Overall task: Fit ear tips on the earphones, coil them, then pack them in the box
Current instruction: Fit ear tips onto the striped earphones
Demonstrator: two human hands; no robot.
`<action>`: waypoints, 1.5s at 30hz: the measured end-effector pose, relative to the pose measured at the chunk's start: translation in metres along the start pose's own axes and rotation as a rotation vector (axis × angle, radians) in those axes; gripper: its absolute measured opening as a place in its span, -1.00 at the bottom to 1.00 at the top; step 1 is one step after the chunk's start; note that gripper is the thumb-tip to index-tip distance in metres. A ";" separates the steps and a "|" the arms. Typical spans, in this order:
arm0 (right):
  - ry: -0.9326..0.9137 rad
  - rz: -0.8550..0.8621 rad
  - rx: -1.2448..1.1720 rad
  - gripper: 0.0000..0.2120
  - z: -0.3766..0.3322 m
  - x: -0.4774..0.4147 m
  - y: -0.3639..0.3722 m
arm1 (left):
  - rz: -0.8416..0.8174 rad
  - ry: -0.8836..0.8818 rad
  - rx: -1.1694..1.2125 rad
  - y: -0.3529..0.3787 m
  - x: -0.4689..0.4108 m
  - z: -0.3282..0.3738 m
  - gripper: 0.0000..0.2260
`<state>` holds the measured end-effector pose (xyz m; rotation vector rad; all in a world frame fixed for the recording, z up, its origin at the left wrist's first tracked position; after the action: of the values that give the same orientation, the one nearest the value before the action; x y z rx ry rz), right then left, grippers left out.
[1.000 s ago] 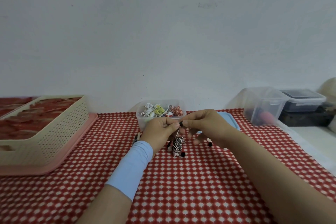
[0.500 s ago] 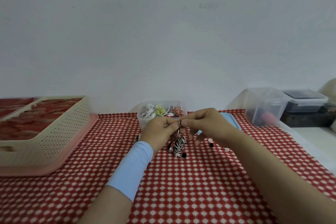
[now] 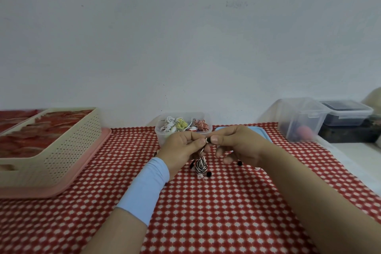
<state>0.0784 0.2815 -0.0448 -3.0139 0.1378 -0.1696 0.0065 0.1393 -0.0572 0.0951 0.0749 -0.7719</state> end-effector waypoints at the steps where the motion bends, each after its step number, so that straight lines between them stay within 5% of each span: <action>1: -0.002 0.003 0.011 -0.83 0.000 0.000 0.000 | 0.002 0.009 -0.013 0.000 0.000 0.000 -0.88; 17: -0.250 0.162 0.270 -0.88 -0.020 0.002 -0.006 | 0.053 -0.141 0.143 0.003 -0.002 -0.004 -0.85; 45: -0.090 0.029 0.230 -0.83 -0.012 0.003 -0.007 | -0.005 -0.053 -0.005 0.000 0.002 0.003 -0.91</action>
<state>0.0807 0.2867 -0.0315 -2.7825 0.1429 -0.0432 0.0077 0.1374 -0.0545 0.0698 0.0265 -0.7787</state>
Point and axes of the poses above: each hand's wrist, its own x-axis away from the middle knuckle, its own y-axis out of the palm, z = x × y, the point moved 5 cm from there along -x, towards the middle knuckle, and after that the axes turned 5 degrees about x, right-handed, at the moved point
